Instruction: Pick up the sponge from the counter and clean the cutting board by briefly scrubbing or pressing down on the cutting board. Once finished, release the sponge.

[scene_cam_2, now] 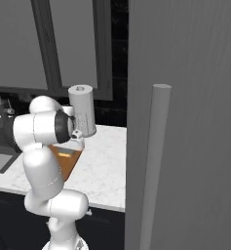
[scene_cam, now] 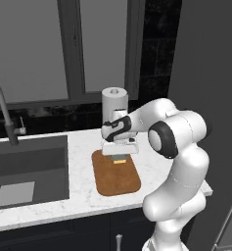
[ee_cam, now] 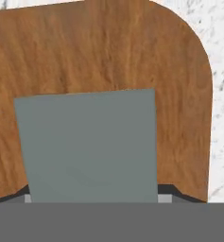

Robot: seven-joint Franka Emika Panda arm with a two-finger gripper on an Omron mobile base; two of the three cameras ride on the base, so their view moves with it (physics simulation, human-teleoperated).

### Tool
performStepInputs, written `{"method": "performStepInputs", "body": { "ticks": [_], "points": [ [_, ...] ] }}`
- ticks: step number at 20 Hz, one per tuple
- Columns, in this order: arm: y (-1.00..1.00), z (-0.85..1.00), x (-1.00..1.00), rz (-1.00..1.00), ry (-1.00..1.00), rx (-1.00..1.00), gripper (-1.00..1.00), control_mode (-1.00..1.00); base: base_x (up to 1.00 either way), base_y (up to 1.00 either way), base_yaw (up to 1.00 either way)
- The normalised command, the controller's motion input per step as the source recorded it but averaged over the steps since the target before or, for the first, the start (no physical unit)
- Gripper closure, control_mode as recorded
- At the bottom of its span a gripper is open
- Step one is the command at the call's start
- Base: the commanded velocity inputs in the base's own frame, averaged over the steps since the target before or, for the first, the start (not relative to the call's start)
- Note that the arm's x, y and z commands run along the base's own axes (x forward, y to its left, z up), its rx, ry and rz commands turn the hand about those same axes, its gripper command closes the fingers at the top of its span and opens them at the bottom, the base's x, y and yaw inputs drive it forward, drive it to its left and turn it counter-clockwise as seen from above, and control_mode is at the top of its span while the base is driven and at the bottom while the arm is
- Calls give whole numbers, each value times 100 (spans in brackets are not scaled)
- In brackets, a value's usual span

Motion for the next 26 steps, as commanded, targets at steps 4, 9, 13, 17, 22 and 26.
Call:
{"method": "performStepInputs", "body": {
  "ticks": [4, 9, 13, 17, 22, 26],
  "points": [
    [-44, -17, 0, 7, 1, 0, 100, -100, 0, 0, 0],
    [-27, -21, 0, 1, 2, 0, 100, -100, 0, 0, 0],
    [-23, -29, -22, 0, 0, 2, 100, -100, 0, 0, 0],
    [-13, -27, -96, 0, -1, 2, 100, -100, 0, 0, 0],
    [-6, -25, -87, 3, 0, 0, 100, -100, 0, 0, 0],
    [3, -31, -3, 0, 14, 2, 100, -100, 0, 0, 0]
  ]
}}
